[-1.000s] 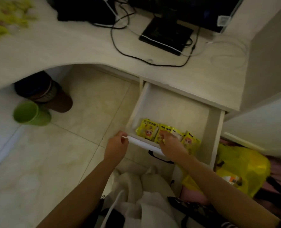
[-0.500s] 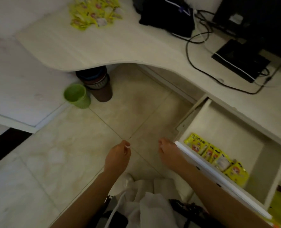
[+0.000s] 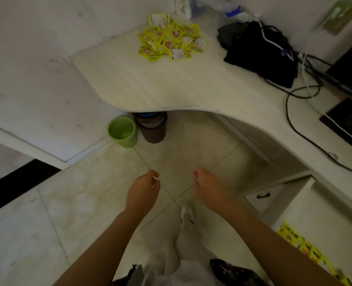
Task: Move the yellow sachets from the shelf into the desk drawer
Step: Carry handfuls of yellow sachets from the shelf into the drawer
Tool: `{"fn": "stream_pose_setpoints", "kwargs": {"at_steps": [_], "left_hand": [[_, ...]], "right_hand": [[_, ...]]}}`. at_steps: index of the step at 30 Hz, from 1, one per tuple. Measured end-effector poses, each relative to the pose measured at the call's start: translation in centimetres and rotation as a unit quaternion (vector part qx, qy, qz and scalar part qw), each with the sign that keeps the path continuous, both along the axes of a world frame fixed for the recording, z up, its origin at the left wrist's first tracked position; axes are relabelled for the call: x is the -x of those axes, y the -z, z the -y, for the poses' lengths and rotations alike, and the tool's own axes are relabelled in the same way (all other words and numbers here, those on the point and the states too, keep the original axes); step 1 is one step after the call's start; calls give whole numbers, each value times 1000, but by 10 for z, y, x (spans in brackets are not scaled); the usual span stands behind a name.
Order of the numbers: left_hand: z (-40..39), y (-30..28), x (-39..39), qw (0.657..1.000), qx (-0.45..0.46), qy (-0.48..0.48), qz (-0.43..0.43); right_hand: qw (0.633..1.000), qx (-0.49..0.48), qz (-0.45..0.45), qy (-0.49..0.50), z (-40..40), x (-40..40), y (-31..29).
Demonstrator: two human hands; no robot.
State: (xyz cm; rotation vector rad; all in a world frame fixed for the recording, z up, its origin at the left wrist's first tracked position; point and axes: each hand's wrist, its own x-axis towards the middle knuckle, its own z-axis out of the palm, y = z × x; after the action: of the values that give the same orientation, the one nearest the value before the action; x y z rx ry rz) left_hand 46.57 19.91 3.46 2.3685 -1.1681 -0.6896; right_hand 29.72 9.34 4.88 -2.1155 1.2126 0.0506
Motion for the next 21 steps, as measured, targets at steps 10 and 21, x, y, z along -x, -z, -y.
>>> {"fn": "stream_pose_setpoints", "kwargs": {"at_steps": [10,21], "left_hand": [[140,-25,-82,998,36,-45,21],[263,-37,-166,997,61,-54,14]], "right_hand": [[999,24,17,-36,144,-103,-15],[996,52,15,-75,278,-185,-37]]}}
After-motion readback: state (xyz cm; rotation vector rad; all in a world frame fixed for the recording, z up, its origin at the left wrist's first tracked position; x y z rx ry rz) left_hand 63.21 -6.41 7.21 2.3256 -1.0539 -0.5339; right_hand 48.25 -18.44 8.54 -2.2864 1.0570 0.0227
